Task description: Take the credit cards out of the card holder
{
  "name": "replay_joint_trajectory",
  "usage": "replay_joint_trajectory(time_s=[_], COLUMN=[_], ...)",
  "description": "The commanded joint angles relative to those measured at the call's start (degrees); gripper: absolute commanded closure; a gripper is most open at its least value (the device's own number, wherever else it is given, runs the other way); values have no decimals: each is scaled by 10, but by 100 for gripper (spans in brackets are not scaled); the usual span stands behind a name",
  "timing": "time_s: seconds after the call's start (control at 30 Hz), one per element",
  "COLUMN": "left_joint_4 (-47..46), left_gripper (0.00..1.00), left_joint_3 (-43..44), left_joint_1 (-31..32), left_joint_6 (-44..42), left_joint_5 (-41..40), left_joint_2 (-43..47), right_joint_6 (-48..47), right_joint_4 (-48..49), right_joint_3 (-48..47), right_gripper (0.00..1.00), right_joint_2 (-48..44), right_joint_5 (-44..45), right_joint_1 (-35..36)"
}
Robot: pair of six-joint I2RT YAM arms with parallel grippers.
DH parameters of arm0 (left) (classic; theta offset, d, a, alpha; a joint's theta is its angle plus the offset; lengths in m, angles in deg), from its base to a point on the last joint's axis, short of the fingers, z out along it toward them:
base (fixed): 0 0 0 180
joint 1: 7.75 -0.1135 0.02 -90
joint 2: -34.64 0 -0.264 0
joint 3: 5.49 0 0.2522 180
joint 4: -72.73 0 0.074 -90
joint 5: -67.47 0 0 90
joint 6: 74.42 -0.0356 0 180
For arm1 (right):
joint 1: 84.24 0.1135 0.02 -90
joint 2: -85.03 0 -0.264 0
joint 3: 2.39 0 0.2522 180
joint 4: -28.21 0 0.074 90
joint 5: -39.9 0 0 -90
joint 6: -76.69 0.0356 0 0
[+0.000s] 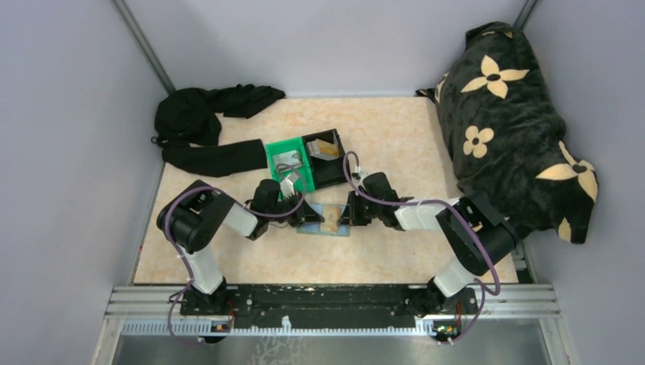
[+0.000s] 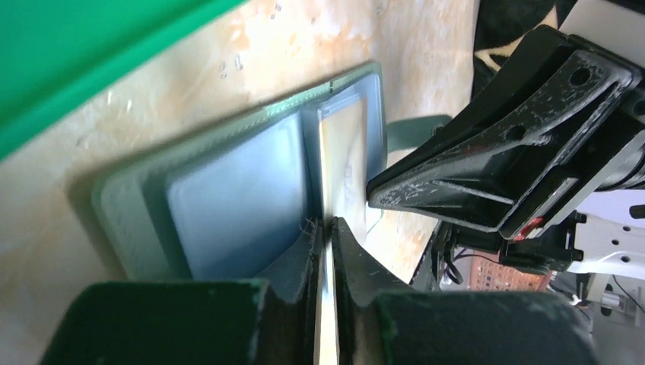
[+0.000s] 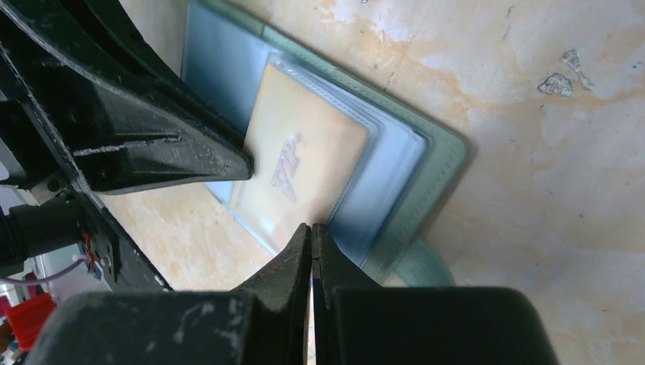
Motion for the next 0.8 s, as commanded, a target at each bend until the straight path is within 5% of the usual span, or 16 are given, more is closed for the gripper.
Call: replay_joint_trajectory(time_s=[0.0, 0.07, 0.37, 0.63, 0.77], left_joint_4=[-54, -72, -105, -131, -131], left_gripper=[91, 100, 100, 80, 79], left_joint_3=[-22, -28, -46, -67, -67], left_joint_1=[17, 17, 7, -22, -23], left_joint_6=[25, 34, 49, 59, 59], left_joint_5=[88, 92, 102, 113, 113], left_joint_2=[12, 9, -6, -4, -4], right_joint_6=[-4, -7, -17, -19, -19], right_joint_4=[33, 28, 17, 20, 19], right_joint_3=[8, 8, 4, 2, -1], right_gripper=[100, 100, 100, 100, 100], right_joint_2=[15, 11, 20, 34, 36], right_joint_5=[26, 27, 29, 23, 23], right_joint_1=[13, 8, 0, -4, -5])
